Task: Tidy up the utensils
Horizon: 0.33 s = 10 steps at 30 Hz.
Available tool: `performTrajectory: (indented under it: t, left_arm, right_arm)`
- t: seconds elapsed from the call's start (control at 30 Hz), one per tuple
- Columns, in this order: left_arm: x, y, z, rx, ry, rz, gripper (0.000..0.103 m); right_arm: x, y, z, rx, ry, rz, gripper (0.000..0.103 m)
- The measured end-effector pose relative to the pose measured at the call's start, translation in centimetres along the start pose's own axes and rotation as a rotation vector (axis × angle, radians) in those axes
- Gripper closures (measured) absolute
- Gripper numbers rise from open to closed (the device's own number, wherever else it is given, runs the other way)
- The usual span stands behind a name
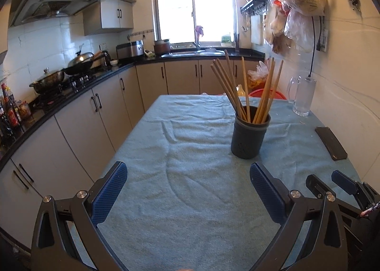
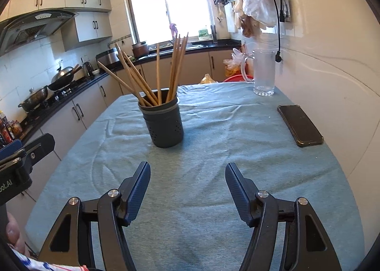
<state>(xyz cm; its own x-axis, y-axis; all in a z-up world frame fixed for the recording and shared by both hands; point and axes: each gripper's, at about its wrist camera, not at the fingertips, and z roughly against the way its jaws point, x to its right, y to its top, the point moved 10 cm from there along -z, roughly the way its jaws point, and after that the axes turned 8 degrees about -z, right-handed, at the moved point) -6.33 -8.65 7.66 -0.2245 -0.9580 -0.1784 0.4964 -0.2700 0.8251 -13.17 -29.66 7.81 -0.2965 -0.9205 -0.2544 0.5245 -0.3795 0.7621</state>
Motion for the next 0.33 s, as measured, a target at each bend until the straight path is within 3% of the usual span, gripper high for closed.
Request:
performTrajectory:
  t: [0.33]
  left_arm:
    - [0.38,-1.09,-1.08,-0.050,-0.045,0.020,0.001]
  right_arm:
    - [-0.09,-0.19,-0.06,-0.010,-0.007,0.013,0.031]
